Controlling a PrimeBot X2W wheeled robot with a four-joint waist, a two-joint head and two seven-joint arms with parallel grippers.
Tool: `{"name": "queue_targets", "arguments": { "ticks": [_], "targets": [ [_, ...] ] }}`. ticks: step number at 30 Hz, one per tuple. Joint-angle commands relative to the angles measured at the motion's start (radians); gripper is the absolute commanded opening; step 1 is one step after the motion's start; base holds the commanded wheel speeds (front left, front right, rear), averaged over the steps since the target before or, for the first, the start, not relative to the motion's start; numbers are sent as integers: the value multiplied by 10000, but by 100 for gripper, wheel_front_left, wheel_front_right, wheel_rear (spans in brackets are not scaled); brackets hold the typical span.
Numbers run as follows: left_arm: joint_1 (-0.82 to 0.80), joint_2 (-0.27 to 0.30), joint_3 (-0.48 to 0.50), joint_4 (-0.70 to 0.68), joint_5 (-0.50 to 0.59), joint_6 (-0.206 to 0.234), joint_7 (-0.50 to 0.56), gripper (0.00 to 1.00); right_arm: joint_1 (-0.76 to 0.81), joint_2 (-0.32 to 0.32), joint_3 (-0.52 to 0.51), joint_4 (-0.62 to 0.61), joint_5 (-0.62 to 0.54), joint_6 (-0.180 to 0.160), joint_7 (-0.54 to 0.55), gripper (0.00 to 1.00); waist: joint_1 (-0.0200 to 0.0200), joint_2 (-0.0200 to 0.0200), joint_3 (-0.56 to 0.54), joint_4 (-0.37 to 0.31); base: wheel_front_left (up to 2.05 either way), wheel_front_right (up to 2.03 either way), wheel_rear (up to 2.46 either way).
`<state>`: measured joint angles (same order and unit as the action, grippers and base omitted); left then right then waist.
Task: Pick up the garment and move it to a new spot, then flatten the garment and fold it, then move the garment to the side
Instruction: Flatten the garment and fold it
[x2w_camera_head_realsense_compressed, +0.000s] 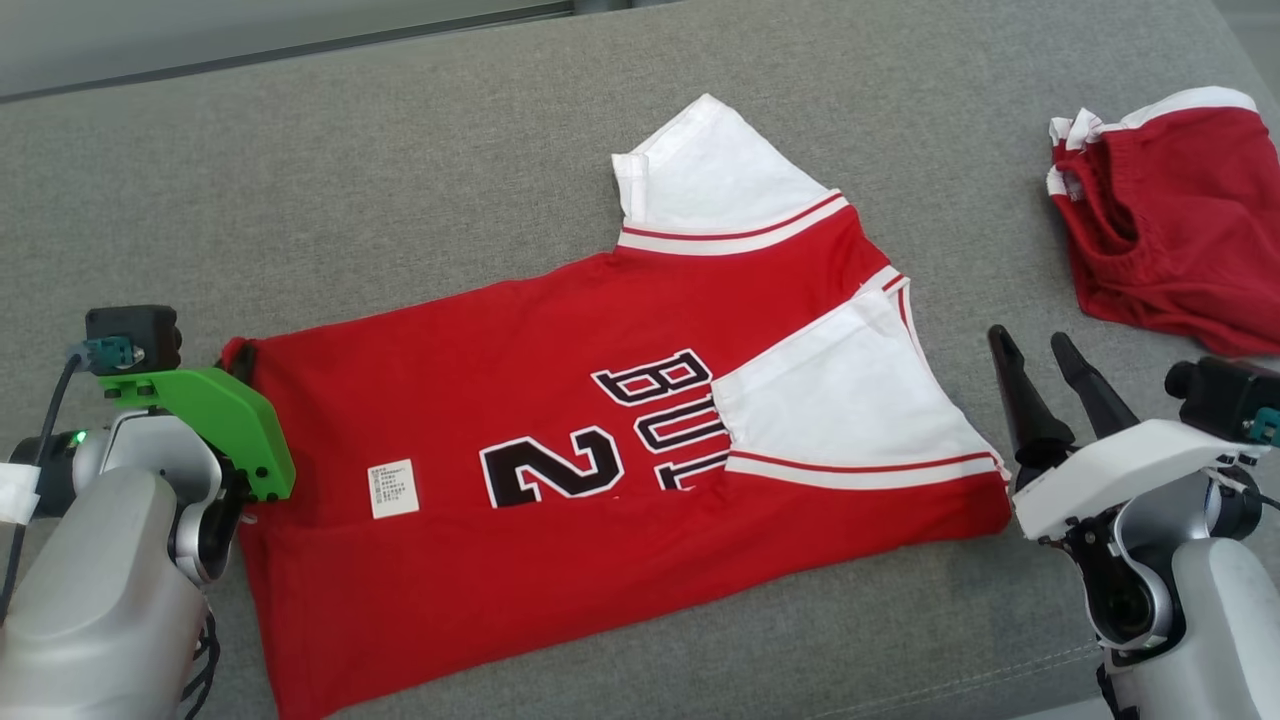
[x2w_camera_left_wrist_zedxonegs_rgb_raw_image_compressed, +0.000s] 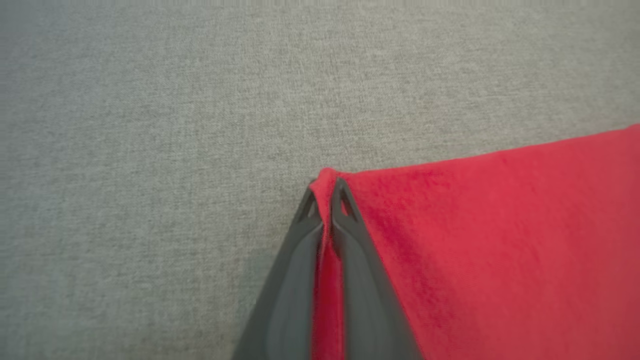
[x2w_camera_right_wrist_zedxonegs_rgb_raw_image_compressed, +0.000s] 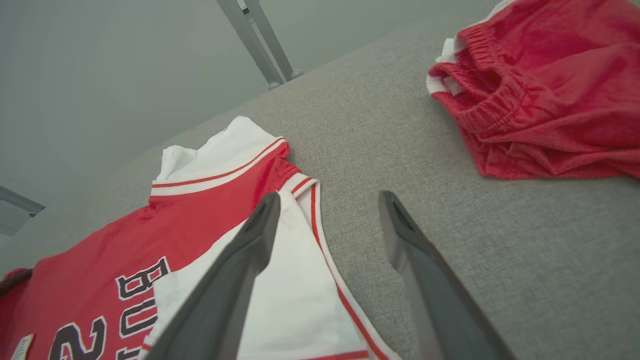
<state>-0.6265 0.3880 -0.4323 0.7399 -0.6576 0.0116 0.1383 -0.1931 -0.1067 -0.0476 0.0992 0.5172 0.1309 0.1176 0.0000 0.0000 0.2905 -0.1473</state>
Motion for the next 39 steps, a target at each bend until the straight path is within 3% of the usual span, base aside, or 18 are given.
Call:
{"name": "queue_targets", "arguments": {
  "ticks": [1, 9, 14, 26, 39],
  "targets": [
    [-224, -11, -13, -49, 61, -21, -150, 0, -191, -104, 37, -90, -112, -4, 70, 100, 0, 0, 5, 54, 0, 0, 0],
    [-255, -266, -62, -484, 132, -145, -1002, 0, -1674, -617, 99, -145, -759, -2, 908, 100, 0, 0, 164, 570, 0, 0, 0],
    [-231, -469, -222, -970, 257, -123, -1391, 0, -3360, -996, 390, 480, -1137, -4, 1859, 100, 0, 0, 538, 1113, 0, 0, 0],
    [-1191, -1206, -779, -1442, 706, -112, -1813, 0, -7265, -1464, 797, 3770, -2142, -4, 3745, 100, 0, 0, 1736, 2505, 0, 0, 0],
    [-2207, -1854, -1229, -1105, 1051, -219, -2280, 0, -9210, -1095, 683, 6709, -3338, -4, 3568, 100, 0, 0, 2602, 3285, 0, 0, 0]
  ]
}}
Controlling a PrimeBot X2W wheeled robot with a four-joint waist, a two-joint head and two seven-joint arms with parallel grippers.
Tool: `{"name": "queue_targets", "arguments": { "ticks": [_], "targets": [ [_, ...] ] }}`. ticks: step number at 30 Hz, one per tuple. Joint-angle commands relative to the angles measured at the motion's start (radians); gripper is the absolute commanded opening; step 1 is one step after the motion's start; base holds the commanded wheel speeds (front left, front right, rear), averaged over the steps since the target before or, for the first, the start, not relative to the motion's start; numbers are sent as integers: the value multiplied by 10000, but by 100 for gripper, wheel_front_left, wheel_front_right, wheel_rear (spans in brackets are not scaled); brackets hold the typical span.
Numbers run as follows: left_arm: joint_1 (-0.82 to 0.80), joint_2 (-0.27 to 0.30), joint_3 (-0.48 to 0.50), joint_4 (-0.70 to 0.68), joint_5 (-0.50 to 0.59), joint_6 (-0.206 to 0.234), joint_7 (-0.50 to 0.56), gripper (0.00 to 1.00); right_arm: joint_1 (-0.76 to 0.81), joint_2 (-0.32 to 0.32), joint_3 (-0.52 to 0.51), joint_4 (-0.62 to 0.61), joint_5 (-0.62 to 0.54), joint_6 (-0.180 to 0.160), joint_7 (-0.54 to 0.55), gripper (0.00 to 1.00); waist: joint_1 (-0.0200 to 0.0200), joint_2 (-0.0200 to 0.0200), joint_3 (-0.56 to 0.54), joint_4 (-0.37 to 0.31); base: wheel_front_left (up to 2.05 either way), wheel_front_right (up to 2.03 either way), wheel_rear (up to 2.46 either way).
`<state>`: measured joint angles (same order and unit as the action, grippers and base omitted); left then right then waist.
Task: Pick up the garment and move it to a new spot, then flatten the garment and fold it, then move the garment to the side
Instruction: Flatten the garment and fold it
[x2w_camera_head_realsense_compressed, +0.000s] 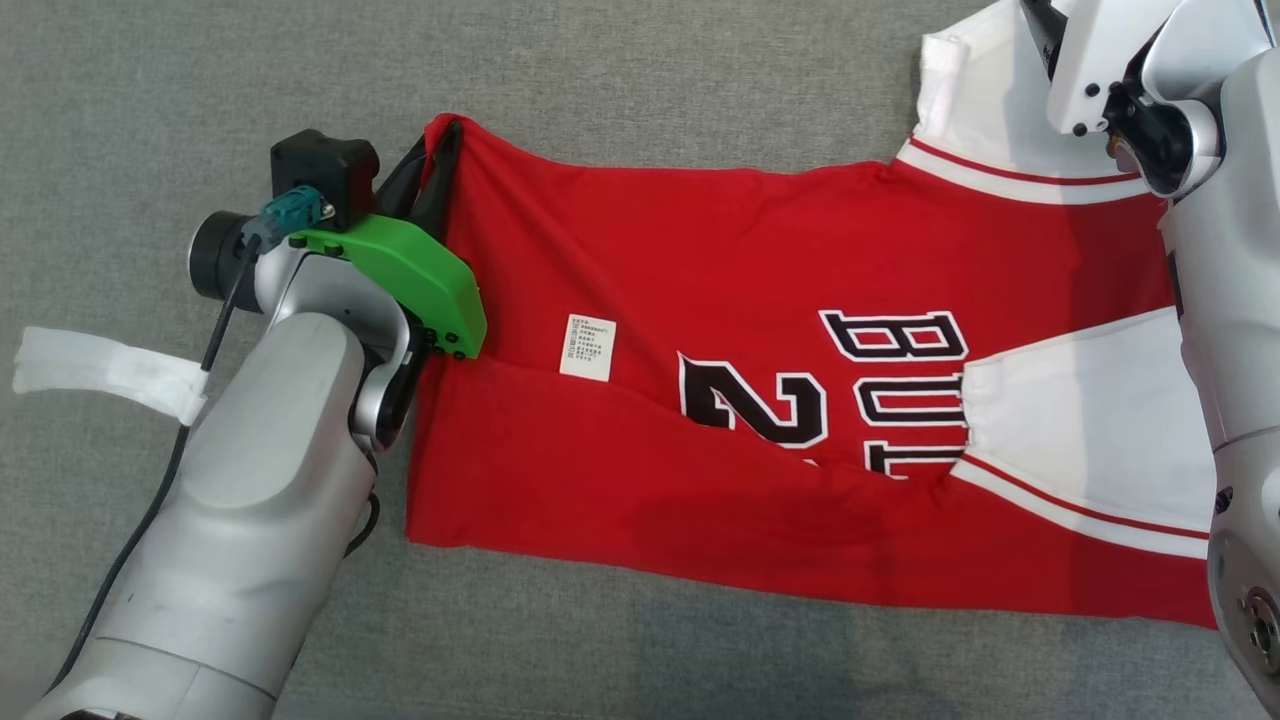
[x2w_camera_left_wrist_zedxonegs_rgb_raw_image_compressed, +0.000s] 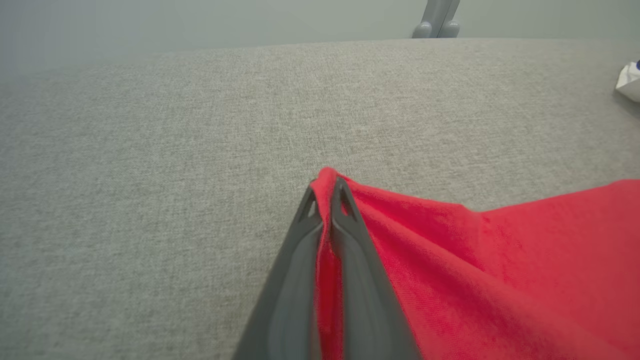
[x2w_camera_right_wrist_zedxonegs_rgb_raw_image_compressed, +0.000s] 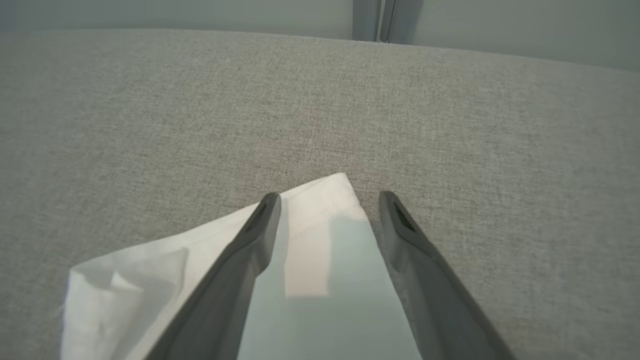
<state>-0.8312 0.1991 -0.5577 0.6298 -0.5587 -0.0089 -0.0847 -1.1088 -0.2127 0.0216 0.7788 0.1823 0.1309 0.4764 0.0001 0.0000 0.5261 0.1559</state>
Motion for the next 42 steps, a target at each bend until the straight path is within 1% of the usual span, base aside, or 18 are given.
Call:
{"name": "queue_targets", "arguments": {
  "ticks": [1, 6, 7, 8, 9, 11, 12, 14, 16, 17, 18, 19, 25, 26, 27, 28, 31, 42],
  "targets": [
    [-199, -12, -6, 32, 67, -20, -62, 0, -133, -17, -12, 104, -45, -4, -68, 100, -1, 0, 261, 291, 0, 0, 0],
    [-351, -157, -125, 198, 87, -73, -179, 0, -457, -16, -50, 1143, -380, -4, -268, 100, -1, 0, 298, 409, 0, 0, 0],
    [-358, -170, -136, 223, 80, -86, -185, 0, -492, -24, -59, 1289, -448, -4, -295, 96, -1, 0, 297, 415, 0, 0, 0],
    [-370, -175, -145, 251, 67, -96, -200, 0, -512, -5, -46, 1421, -501, -4, -303, 77, -1, 0, 302, 417, 0, 0, 0],
    [-387, -165, -151, 276, 55, -106, -217, 0, -552, 19, -44, 1555, -524, -4, -322, 47, -1, 0, 309, 409, 0, 0, 0],
    [-415, -131, -140, 335, 16, -123, -226, 0, -633, 35, -82, 1779, -564, -4, -346, 28, -1, 0, 314, 369, 0, 0, 0],
    [-409, -105, -141, 361, 1, -124, -240, 0, -678, 42, -91, 1868, -613, -4, -378, 24, -1, 0, 310, 339, 0, 0, 0],
    [-398, -45, -132, 408, -23, -123, -243, 0, -796, 53, 57, 2004, -792, -5, -407, 27, -1, 0, 293, 262, 0, 0, 0],
    [-376, 0, -126, 438, -44, -127, -254, 0, -843, 100, 171, 2116, -856, -5, -365, 42, -1, 0, 256, 185, 0, 0, 0],
    [-360, 12, -127, 444, -66, -135, -252, 0, -889, 119, 201, 2171, -840, -5, -346, 66, -1, 0, 237, 155, 0, 0, 0],
    [-342, 26, -124, 449, -84, -140, -249, 0, -931, 129, 260, 2203, -841, -5, -353, 95, -1, 0, 221, 129, 0, 0, 0],
    [-329, 43, -125, 450, -108, -149, -243, 0, -954, 124, 318, 2235, -853, -5, -361, 100, -1, 0, 212, 107, 0, 0, 0],
    [-285, 74, -152, 393, -181, -127, -200, 0, -912, 43, 556, 2526, -809, -2, -339, 100, -1, 0, 234, 78, 0, 0, 0],
    [-287, 69, -159, 385, -194, -119, -203, 0, -891, 39, 579, 2574, -776, -2, -355, 82, -1, 0, 244, 85, 0, 0, 0],
    [-291, 69, -164, 382, -208, -111, -198, 0, -866, 42, 617, 2627, -758, -2, -351, 49, -1, 0, 251, 92, 0, 0, 0],
    [-289, 70, -168, 381, -226, -104, -198, 0, -842, 48, 664, 2670, -749, -2, -365, 33, -1, 0, 255, 97, 0, 0, 0],
    [-270, 104, -171, 393, -241, -85, -204, 0, -823, 102, 795, 2781, -689, -2, -401, 0, -1, 0, 240, 89, 0, 0, 0],
    [44, 331, -121, 499, -371, -16, -295, 0, -860, 276, 1287, 2655, -282, -7, -1017, 0, -1, 0, -161, -209, 0, 0, 0]
  ]
}}
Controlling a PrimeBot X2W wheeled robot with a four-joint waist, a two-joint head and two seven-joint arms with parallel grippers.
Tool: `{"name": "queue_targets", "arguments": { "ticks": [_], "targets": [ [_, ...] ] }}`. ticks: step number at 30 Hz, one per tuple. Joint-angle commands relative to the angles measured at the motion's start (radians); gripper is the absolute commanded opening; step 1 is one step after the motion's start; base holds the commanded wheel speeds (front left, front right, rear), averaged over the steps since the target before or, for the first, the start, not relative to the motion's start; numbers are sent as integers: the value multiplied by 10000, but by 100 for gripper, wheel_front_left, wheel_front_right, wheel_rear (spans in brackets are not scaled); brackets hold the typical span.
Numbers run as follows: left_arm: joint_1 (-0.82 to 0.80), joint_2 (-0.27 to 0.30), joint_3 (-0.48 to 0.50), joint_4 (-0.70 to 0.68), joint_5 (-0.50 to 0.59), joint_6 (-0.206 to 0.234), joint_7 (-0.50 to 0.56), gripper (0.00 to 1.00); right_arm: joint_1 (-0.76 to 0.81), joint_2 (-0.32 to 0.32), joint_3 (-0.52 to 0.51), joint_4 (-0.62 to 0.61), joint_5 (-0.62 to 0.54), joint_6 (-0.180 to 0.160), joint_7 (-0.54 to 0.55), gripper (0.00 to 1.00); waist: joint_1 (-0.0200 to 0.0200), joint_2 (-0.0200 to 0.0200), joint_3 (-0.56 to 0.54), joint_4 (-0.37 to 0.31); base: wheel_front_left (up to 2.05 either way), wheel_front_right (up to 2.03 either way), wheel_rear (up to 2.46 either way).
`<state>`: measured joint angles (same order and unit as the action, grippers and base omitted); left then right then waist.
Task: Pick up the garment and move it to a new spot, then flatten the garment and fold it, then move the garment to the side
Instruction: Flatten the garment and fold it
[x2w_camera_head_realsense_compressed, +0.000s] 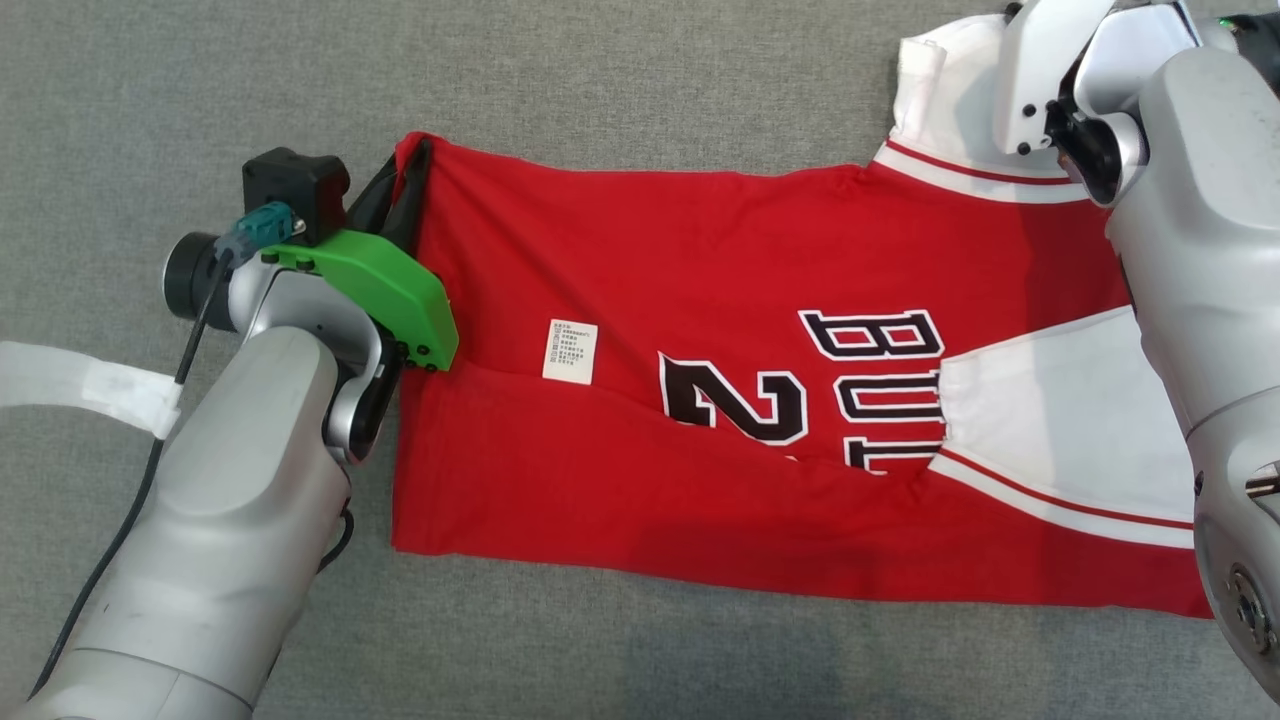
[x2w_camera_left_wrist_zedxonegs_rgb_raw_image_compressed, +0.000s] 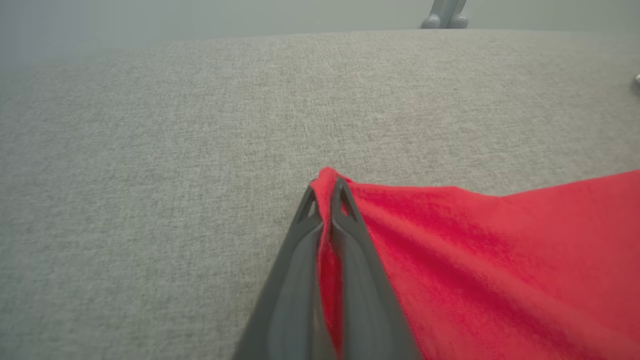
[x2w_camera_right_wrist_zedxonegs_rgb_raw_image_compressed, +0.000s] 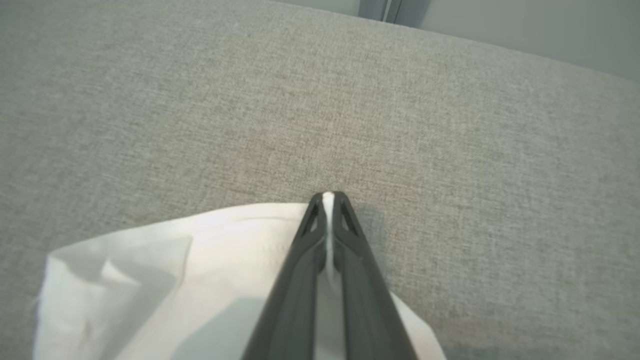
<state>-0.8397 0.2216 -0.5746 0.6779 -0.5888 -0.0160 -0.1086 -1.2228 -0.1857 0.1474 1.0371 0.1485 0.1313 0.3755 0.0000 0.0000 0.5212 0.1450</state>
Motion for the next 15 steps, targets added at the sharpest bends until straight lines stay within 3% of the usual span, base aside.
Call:
{"name": "queue_targets", "arguments": {
  "ticks": [1, 9, 15],
  "targets": [
    [179, 125, 51, 31, -98, 65, -71, 0, 301, 12, 112, -9, 135, -10, -109, 0, 0, 0, -180, -148, 0, 0, 0],
    [802, 376, 121, 87, -262, 109, -182, 0, 992, -231, 1039, -1071, 1223, -10, -878, 0, 0, 0, -810, -566, 0, 0, 0],
    [1321, 652, 229, -71, -466, 169, -246, 0, 1884, -778, 1632, -2536, 2151, -10, -1124, 0, 0, 0, -1256, -862, 0, 0, 0]
  ]
}}
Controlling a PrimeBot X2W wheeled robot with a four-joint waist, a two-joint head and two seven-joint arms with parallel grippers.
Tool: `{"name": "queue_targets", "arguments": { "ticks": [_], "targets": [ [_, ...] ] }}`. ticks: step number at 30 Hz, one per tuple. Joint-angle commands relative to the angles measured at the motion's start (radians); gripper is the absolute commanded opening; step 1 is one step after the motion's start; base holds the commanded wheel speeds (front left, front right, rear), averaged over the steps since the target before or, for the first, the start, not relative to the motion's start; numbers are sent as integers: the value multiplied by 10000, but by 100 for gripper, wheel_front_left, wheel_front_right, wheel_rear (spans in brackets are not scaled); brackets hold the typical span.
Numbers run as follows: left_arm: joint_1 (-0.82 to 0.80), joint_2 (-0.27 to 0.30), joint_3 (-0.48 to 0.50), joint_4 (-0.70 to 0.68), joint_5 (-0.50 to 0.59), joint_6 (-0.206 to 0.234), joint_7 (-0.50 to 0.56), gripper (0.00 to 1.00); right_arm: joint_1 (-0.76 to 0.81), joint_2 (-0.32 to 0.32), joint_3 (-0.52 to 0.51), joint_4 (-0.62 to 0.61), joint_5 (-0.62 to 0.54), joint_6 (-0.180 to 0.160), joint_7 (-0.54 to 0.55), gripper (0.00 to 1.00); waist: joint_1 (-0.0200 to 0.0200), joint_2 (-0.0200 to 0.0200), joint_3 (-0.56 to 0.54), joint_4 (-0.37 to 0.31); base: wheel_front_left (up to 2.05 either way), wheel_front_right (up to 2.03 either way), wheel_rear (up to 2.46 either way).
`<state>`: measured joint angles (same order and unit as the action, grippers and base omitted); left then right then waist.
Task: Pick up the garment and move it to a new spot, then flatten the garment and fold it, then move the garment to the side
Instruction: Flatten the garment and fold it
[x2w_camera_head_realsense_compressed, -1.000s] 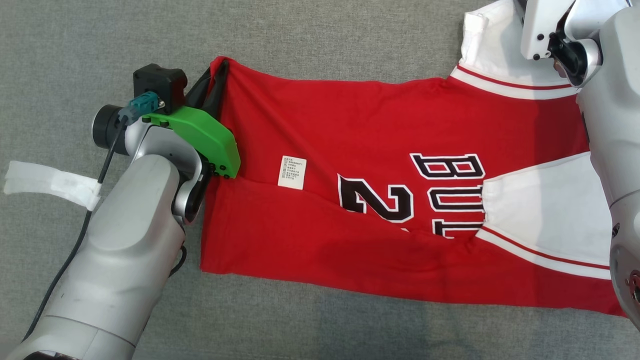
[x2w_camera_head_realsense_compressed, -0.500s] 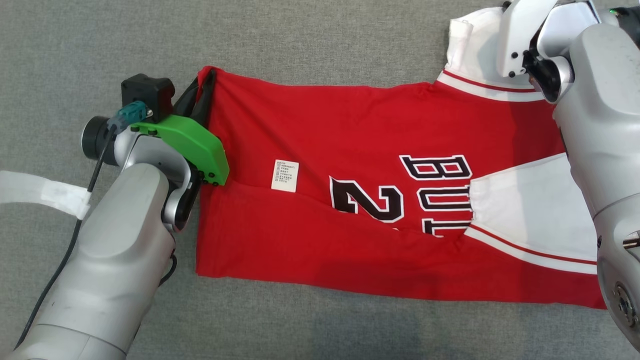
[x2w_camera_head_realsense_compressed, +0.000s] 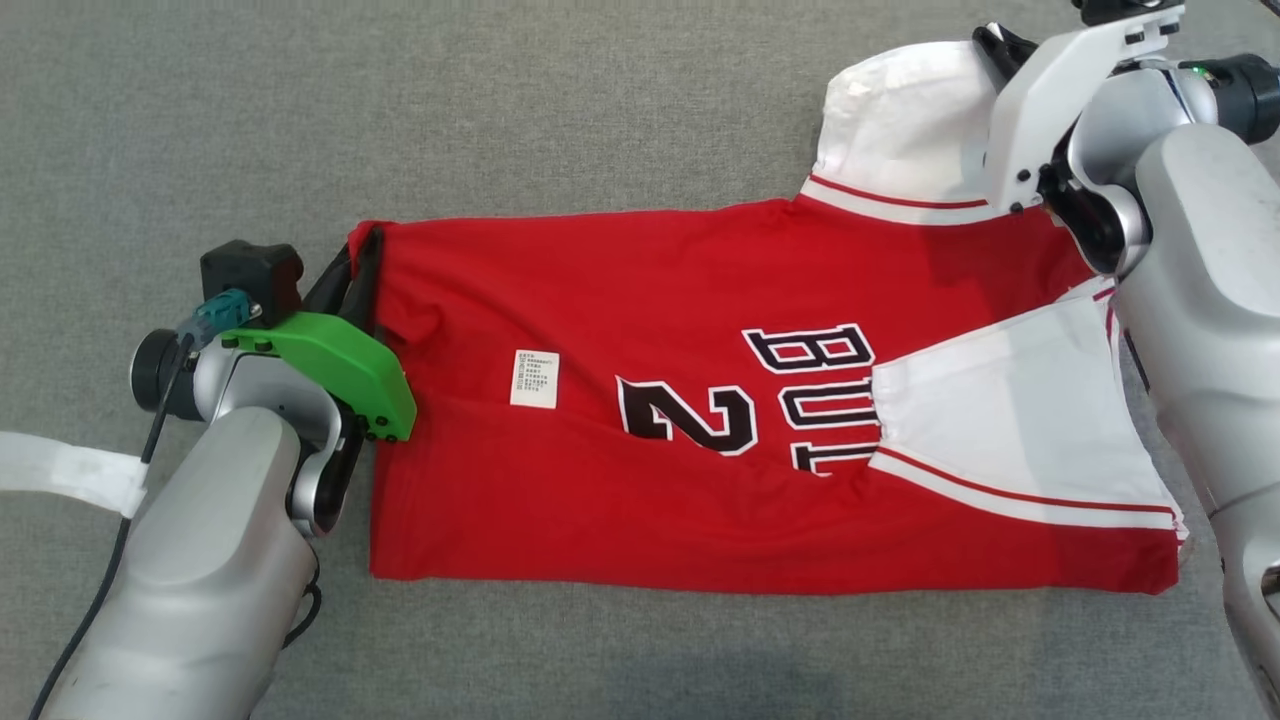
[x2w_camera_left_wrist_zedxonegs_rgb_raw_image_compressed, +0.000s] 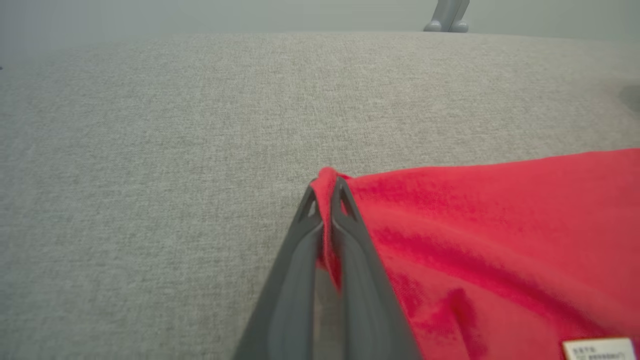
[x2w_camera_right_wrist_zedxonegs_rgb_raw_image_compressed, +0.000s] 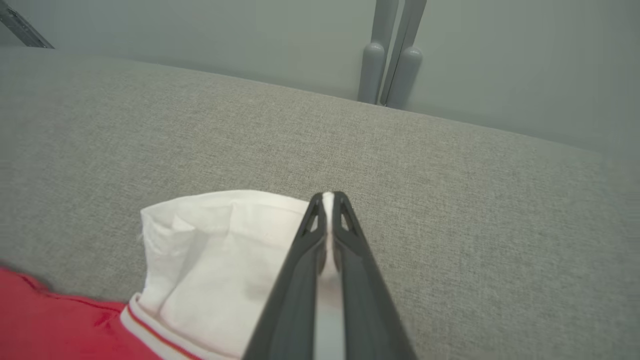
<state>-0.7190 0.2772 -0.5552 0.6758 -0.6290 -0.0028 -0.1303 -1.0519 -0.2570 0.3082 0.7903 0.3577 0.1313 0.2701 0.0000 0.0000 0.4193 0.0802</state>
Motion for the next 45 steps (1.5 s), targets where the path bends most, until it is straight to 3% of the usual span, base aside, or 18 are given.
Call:
{"name": "queue_targets", "arguments": {
  "ticks": [1, 14, 28, 35, 45],
  "targets": [
    [201, 137, 50, -100, -90, 56, -45, 0, 351, -172, 63, -355, 201, -10, -85, 0, 0, 0, -300, -252, 0, 0, 0],
    [1666, 743, 189, -1485, -367, 390, -169, 0, 3555, -912, -488, -4146, 1074, -11, -38, 0, 0, 0, -1361, -614, 0, 0, 0],
    [4304, 1606, 442, -3985, -684, 1063, -546, 0, 7749, -577, -2294, -7589, 1213, -9, 372, 0, 0, 0, -2022, -955, 0, 0, 0],
    [5127, 1804, 403, -4360, -636, 1354, -642, 0, 8923, -125, -2725, -8100, 1298, -9, 411, 0, 0, 0, -2062, -1078, 0, 0, 0],
    [5349, 1457, 282, -3584, -709, 1230, -953, 0, 9412, 201, -2661, -7411, 1166, -9, -94, 0, 0, 0, -2259, -1267, 0, 0, 0]
  ]
}}
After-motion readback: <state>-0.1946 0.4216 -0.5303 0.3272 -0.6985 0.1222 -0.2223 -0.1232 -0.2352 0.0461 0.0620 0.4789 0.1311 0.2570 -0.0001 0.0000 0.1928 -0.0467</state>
